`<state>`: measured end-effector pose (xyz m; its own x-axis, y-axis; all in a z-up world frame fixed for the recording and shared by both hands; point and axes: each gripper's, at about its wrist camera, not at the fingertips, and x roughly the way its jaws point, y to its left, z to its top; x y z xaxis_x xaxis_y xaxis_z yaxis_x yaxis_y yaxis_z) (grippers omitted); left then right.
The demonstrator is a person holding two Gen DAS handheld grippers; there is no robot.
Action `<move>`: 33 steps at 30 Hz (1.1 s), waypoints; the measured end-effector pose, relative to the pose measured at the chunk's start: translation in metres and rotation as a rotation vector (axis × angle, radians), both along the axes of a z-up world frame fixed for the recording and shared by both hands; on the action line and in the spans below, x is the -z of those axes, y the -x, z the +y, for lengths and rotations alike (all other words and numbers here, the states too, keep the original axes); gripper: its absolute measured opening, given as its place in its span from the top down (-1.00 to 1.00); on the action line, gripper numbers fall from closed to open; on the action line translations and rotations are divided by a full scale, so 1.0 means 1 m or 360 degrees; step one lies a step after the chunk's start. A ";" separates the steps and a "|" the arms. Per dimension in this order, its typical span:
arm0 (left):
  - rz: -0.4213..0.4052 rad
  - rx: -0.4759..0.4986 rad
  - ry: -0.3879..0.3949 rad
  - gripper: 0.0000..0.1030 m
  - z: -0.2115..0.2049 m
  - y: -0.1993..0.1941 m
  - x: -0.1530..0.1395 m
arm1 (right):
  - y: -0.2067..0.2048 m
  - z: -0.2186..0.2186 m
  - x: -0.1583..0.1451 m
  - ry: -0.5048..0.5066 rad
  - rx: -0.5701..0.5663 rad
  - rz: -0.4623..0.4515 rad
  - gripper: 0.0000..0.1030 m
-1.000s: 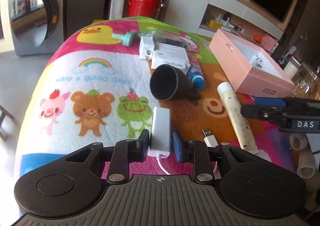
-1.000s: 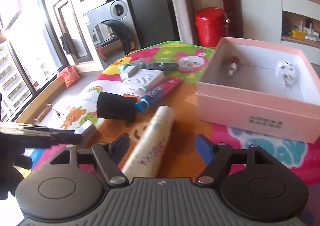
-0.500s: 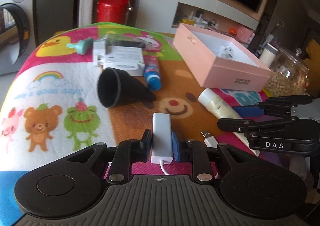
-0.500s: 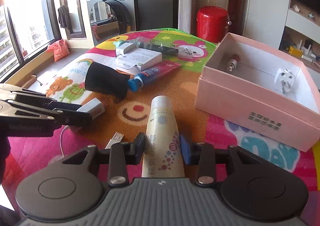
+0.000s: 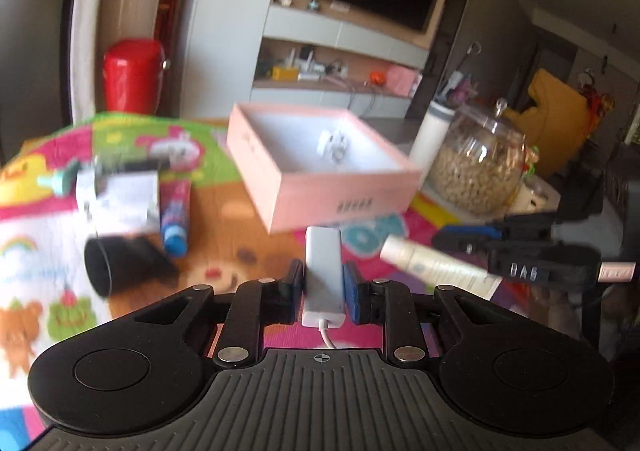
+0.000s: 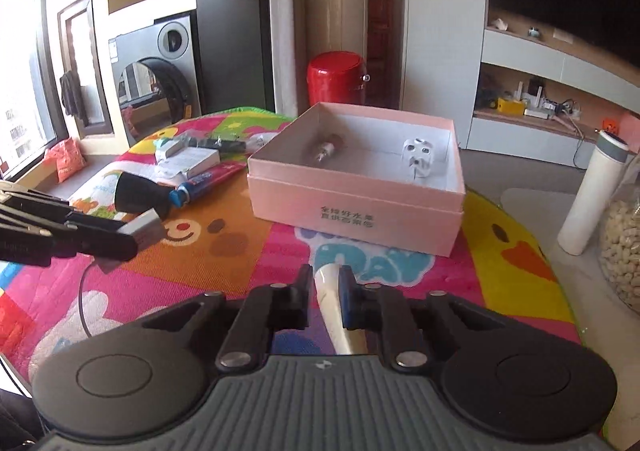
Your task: Organize rigid objects
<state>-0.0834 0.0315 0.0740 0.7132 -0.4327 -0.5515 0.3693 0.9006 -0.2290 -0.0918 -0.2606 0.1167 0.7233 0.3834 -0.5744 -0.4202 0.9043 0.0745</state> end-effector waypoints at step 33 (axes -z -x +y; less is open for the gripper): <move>-0.0040 0.0164 -0.0048 0.51 -0.021 -0.025 -0.031 | -0.015 -0.028 -0.058 -0.0144 -0.0115 -0.0127 0.38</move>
<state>-0.0584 0.0102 0.1048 0.6796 -0.4879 -0.5479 0.4657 0.8639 -0.1917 -0.0764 -0.2890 0.1744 0.7339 0.4837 -0.4769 -0.4920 0.8626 0.1179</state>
